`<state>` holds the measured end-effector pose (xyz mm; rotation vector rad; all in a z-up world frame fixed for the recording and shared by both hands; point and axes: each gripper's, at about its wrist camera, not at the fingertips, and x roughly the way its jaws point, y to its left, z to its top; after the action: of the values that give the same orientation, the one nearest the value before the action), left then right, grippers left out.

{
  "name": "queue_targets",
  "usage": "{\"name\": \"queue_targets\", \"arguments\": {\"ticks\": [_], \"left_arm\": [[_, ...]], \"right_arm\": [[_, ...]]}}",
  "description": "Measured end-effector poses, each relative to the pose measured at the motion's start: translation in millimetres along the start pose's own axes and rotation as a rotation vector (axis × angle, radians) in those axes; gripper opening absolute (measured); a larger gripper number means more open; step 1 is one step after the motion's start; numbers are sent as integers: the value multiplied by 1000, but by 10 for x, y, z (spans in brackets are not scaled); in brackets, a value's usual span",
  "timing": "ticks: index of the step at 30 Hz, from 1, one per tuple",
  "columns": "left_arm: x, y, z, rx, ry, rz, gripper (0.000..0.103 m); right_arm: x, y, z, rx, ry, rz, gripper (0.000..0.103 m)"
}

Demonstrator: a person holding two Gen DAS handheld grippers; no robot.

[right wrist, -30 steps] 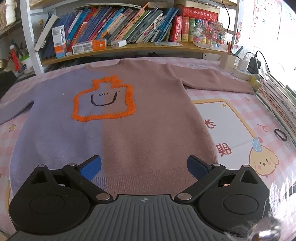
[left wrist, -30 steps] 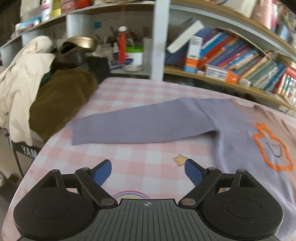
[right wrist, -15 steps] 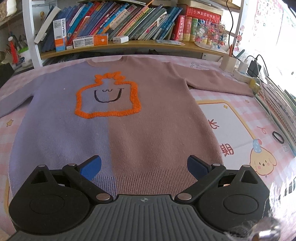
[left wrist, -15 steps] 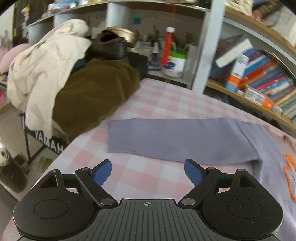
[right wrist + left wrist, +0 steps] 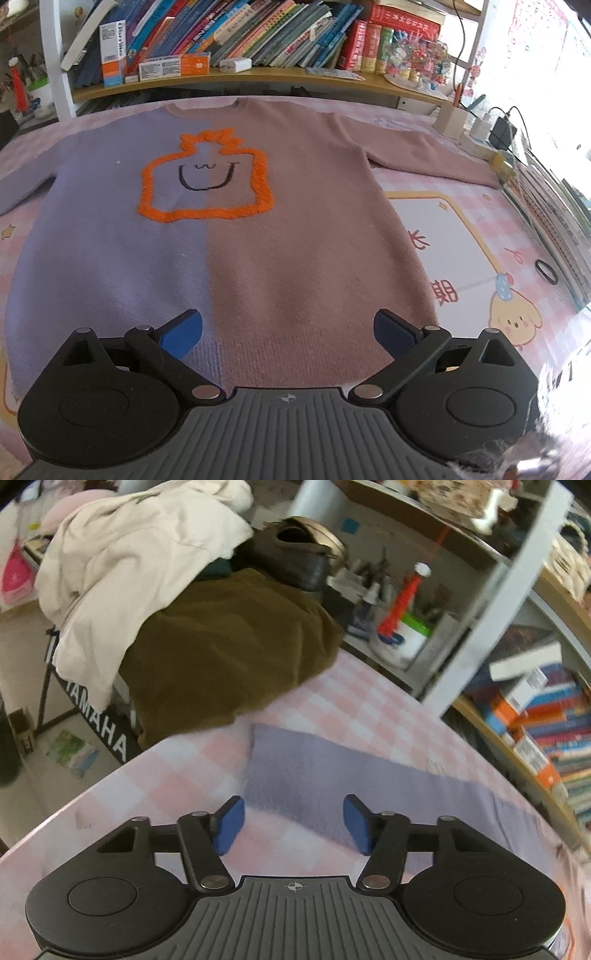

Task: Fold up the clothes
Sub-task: 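Grasp the lavender sleeve cuff with the left tool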

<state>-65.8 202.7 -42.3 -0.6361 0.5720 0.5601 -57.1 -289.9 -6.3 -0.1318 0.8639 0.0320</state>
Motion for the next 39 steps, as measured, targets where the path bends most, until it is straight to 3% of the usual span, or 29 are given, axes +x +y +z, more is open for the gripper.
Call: {"name": "queue_targets", "arguments": {"ticks": [4, 11, 14, 21, 24, 28, 30, 32, 35, 39], "left_arm": [[88, -25, 46, -22, -13, 2, 55], [232, -237, 41, -53, 9, -81, 50], [248, -326, 61, -26, -4, -69, 44], [287, -534, 106, 37, -33, -39, 42], [290, -477, 186, 108, -58, 25, 44], [345, -221, 262, 69, -62, 102, 44], [394, -141, 281, 45, -59, 97, 44], [419, -113, 308, 10, -52, 63, 43], [482, -105, 314, -93, -18, -66, 42], [551, -224, 227, -163, 11, -171, 42]], "right_arm": [[-19, -60, -22, 16, 4, -27, 100], [-25, -126, -41, 33, 16, -54, 100], [-32, -129, -40, 31, 19, -58, 100], [-66, -194, -70, 48, 21, -81, 100], [-71, -238, -93, 66, 26, -90, 100], [-76, -244, -120, 68, 32, -91, 100], [-77, -246, -129, 66, 35, -90, 100], [-79, -252, -135, 65, 39, -91, 100], [-85, -256, -137, 63, 41, -91, 100], [-106, -259, -155, 58, 39, -91, 100]]}}
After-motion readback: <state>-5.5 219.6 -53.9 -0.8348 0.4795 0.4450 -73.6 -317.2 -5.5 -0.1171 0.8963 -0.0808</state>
